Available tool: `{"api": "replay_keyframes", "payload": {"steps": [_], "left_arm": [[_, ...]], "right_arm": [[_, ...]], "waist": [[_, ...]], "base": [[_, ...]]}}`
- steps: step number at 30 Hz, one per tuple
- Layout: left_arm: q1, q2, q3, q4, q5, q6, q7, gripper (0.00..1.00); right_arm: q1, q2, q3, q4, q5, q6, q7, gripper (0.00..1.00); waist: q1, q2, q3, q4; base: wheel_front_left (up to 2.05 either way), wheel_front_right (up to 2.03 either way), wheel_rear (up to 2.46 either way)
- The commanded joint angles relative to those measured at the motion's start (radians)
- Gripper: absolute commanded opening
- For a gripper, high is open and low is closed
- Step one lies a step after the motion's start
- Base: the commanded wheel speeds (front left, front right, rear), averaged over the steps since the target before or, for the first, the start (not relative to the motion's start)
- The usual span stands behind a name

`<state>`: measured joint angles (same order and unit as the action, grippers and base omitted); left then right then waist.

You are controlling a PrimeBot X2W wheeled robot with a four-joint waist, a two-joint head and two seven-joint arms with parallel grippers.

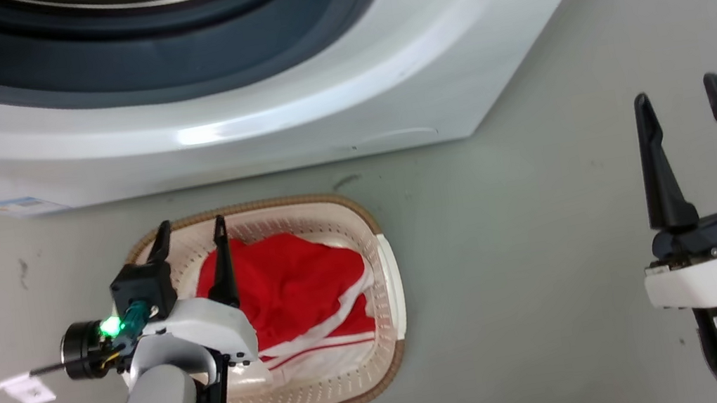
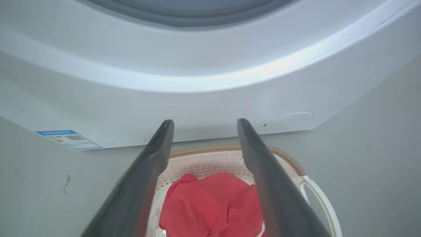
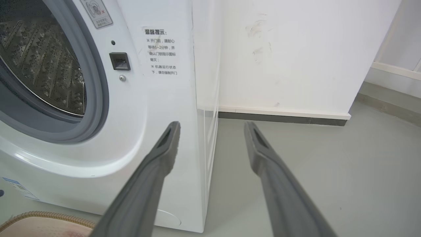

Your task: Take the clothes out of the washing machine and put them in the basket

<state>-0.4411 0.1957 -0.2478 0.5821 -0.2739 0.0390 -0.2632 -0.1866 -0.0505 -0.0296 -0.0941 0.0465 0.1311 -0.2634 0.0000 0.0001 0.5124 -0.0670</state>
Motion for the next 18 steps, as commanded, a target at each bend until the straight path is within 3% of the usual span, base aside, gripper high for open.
{"api": "replay_keyframes", "payload": {"steps": [1, 12, 14, 18], "left_arm": [[0.035, -0.015, 0.032, -0.040, 0.015, 0.006, -0.002, 1.00], [0.224, -0.110, 0.225, -0.323, 0.129, -0.031, -0.002, 1.00], [0.305, -0.136, 0.271, -0.431, 0.160, -0.041, -0.002, 1.00], [0.351, -0.143, 0.271, -0.481, 0.190, -0.038, -0.002, 1.00]], "right_arm": [[0.021, 0.001, -0.003, 0.007, -0.005, -0.001, -0.002, 1.00], [0.096, 0.001, 0.001, 0.033, -0.011, -0.001, -0.002, 1.00], [0.139, 0.001, -0.002, 0.045, 0.000, -0.001, -0.002, 1.00], [0.171, 0.001, -0.001, 0.051, 0.001, -0.001, -0.002, 1.00]], "waist": [[0.0000, -0.0001, -0.065, 0.030], [0.0000, -0.0001, -0.226, 0.056], [0.0000, -0.0001, -0.300, 0.062], [0.0000, -0.0001, -0.343, 0.065]], "base": [[0.00, 0.00, 0.00], [0.00, 0.00, 0.00], [0.00, 0.00, 0.00], [0.00, 0.00, 0.00]]}}
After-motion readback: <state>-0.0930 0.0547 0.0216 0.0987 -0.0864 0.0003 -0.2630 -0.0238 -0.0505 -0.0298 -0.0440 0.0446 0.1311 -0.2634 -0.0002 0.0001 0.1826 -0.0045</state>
